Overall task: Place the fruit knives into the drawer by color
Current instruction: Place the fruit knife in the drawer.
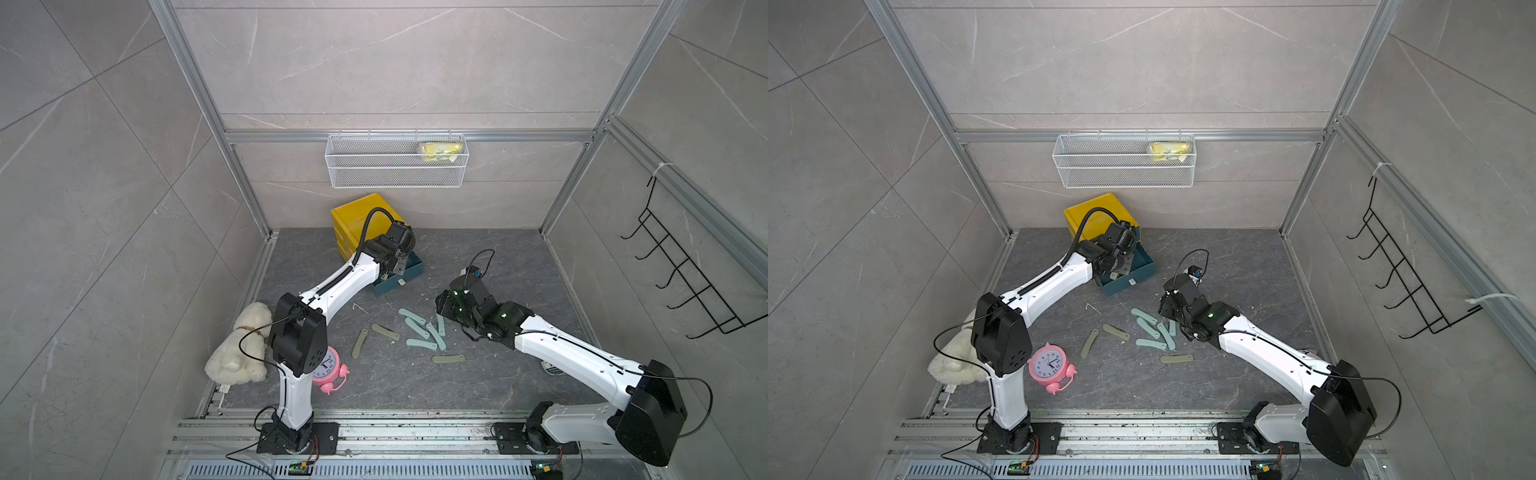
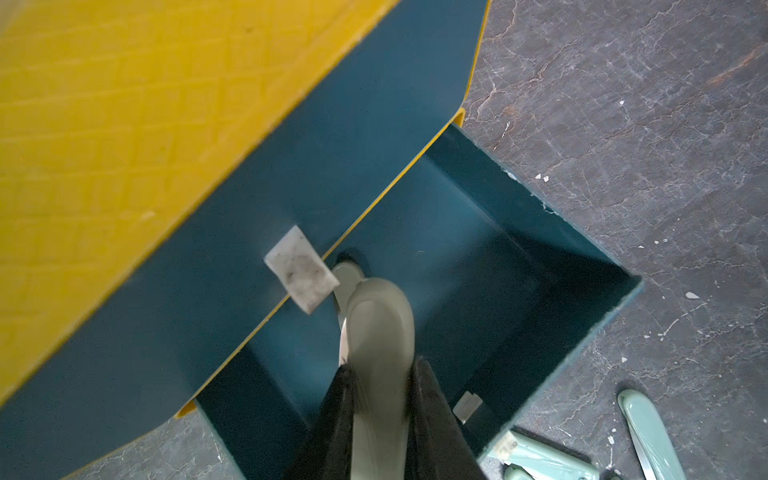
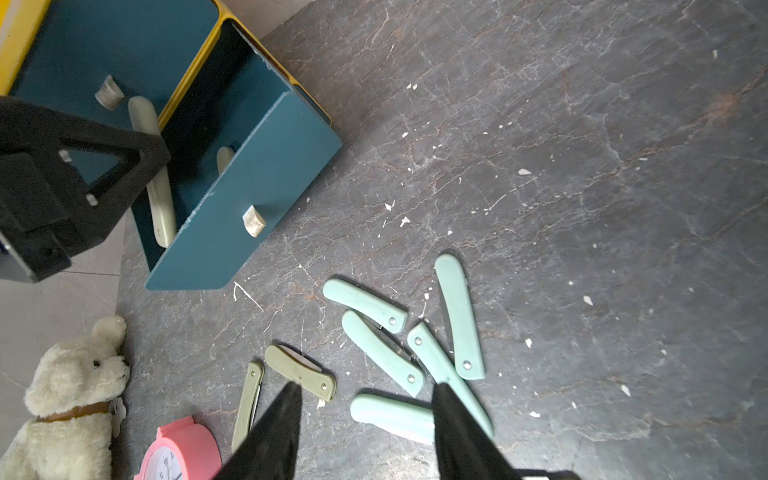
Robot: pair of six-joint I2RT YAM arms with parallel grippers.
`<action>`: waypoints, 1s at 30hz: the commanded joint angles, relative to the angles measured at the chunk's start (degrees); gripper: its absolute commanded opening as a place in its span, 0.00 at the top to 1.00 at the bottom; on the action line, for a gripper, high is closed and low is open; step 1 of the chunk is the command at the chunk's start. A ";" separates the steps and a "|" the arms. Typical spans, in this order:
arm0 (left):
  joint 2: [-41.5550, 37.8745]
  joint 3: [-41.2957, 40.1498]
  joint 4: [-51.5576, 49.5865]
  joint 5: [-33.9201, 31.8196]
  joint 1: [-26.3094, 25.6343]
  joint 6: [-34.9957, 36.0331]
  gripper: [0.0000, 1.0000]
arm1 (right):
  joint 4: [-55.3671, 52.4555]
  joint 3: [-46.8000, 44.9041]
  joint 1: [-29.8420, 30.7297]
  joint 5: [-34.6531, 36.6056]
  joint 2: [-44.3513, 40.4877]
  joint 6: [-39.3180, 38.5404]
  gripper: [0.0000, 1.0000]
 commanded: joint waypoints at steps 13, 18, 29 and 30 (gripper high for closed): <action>-6.22 2.51 2.06 4.71 0.01 -1.84 0.28 | -1.55 -1.18 -0.28 -2.59 -1.85 -0.62 0.38; -15.96 -5.01 5.22 10.34 -0.91 -6.16 0.17 | -4.97 -2.84 -0.28 -4.76 -1.98 -1.80 0.38; -37.42 -32.81 13.41 12.16 -8.43 -14.19 0.16 | -8.74 -10.39 -0.02 -9.27 -0.61 -3.00 0.39; -38.78 -34.80 13.78 12.75 -8.51 -14.97 0.16 | -7.59 -10.90 -0.01 -9.57 0.11 -3.60 0.38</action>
